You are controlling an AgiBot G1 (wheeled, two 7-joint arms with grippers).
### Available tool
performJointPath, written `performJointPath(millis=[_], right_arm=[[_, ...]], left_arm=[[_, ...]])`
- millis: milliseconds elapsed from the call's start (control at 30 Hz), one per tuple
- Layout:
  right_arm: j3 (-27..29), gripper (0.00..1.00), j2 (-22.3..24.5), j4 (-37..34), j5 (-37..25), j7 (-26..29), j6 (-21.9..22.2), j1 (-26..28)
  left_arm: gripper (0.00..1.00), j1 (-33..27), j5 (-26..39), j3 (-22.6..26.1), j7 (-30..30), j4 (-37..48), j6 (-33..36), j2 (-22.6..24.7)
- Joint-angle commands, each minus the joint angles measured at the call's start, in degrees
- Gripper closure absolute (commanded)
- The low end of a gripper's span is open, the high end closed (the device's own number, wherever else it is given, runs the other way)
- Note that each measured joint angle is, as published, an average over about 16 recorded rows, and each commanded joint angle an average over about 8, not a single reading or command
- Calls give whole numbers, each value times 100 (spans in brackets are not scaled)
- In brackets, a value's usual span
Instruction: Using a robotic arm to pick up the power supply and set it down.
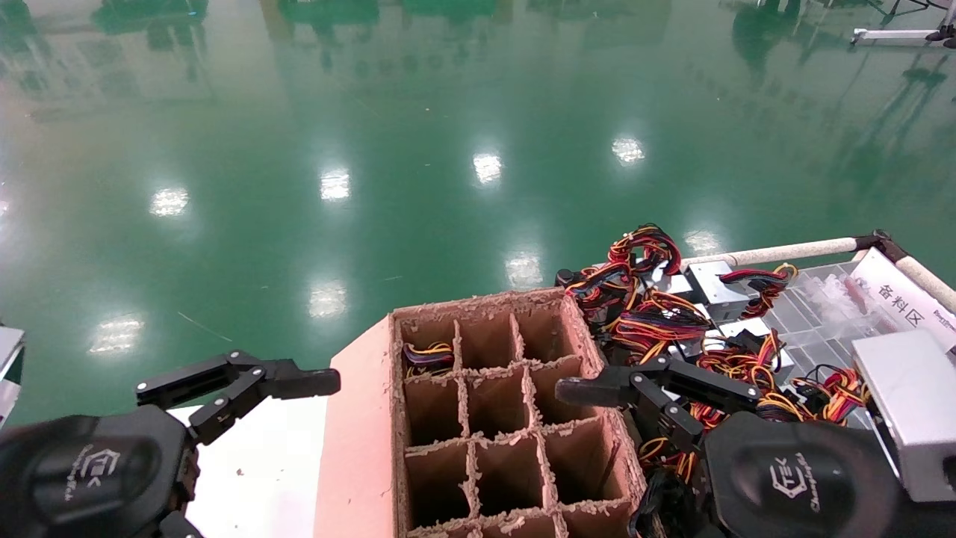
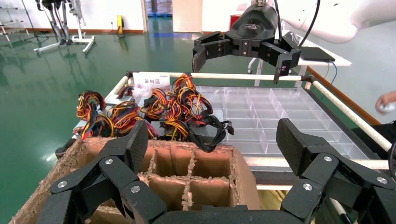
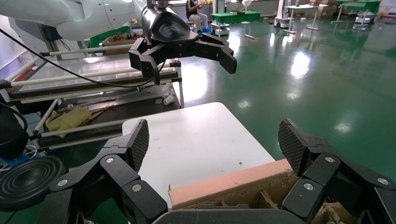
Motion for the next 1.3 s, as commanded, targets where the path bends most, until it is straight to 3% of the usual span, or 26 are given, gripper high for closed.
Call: performJointPath(millis=[33, 1300], right_arm=[[0, 0, 0, 0, 0, 0, 0, 0], [0, 0, 0, 0, 0, 0, 0, 0]], left_arm=[[100, 0, 0, 0, 0, 0, 0, 0], [100, 0, 0, 0, 0, 0, 0, 0]])
